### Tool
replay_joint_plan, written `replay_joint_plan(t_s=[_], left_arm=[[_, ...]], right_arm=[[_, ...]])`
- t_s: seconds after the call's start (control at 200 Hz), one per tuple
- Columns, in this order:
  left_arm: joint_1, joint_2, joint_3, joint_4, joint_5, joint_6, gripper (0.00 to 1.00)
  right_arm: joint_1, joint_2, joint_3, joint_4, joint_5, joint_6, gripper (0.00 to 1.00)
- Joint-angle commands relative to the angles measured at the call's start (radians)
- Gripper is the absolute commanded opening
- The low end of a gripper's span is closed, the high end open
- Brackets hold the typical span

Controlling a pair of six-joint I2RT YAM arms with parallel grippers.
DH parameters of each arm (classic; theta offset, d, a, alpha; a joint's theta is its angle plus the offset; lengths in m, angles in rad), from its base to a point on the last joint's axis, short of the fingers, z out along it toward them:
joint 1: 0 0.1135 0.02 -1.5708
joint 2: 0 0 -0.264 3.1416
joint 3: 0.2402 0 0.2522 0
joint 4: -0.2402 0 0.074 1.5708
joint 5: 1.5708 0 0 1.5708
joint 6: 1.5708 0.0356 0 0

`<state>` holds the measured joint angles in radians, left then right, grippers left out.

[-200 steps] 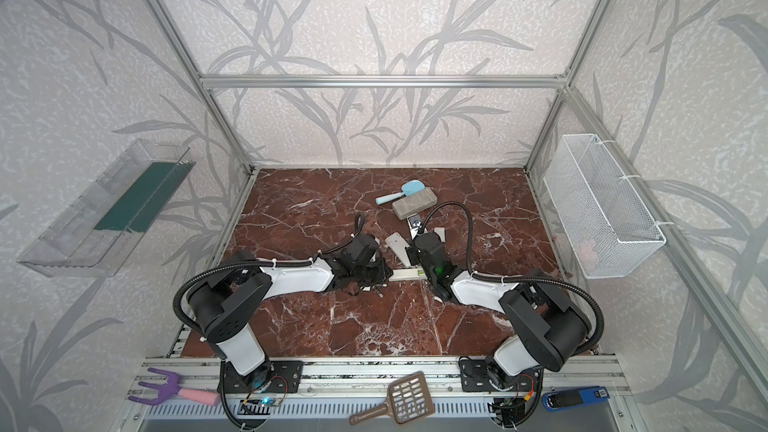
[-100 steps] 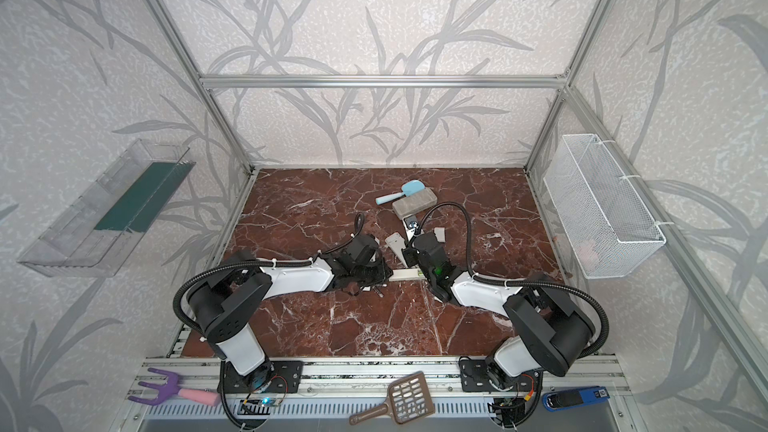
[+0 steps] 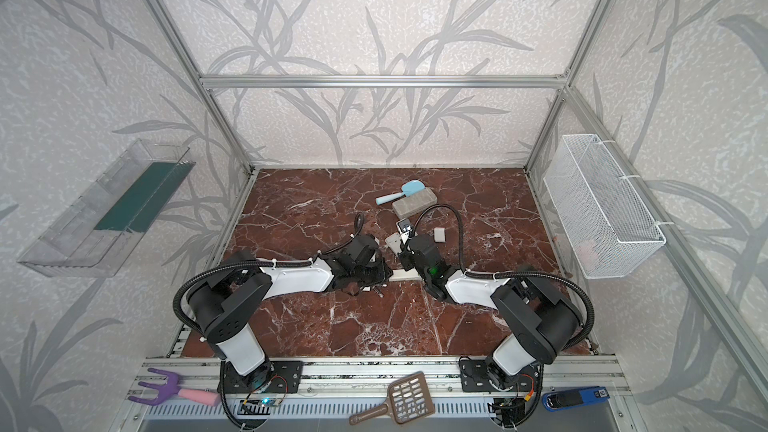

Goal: Unload the batteries from the remote control
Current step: 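Lever a green battery out of the compartment with the right gripper's screwdriver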

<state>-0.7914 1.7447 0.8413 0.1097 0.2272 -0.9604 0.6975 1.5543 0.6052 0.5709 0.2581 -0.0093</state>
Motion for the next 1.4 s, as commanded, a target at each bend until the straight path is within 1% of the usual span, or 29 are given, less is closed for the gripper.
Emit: replay_joint_plan(t_s=[0.0,0.175,0.345,0.585,0.945,1.07,1.225,1.395], left_arm=[[0.004,0.025,-0.039,-0.105,-0.026,0.006,0.2],[0.002,0.027,-0.039,-0.104,-0.025,0.005,0.2],[0.003,0.027,-0.038,-0.103,-0.02,0.005,0.2],[0.004,0.022,-0.036,-0.11,-0.025,0.009,0.2],[0.006,0.016,-0.009,-0.126,-0.026,0.026,0.2],[0.008,0.019,-0.005,-0.135,-0.027,0.034,0.2],[0.008,0.021,-0.012,-0.127,-0.028,0.028,0.2],[0.007,0.021,-0.02,-0.121,-0.029,0.022,0.2]], right_arm=[[-0.019,-0.007,0.027,0.011,0.02,-0.018,0.0],[-0.038,-0.011,0.049,0.009,0.004,-0.026,0.0],[-0.051,0.017,0.068,0.014,-0.007,-0.027,0.0],[-0.051,0.015,0.086,0.009,-0.034,-0.018,0.0],[-0.052,-0.049,0.087,-0.064,-0.084,0.044,0.0],[-0.052,-0.058,0.078,-0.063,-0.101,0.055,0.0],[-0.046,-0.031,0.089,-0.057,-0.128,0.051,0.0],[-0.031,0.005,0.109,-0.053,-0.14,0.019,0.0]])
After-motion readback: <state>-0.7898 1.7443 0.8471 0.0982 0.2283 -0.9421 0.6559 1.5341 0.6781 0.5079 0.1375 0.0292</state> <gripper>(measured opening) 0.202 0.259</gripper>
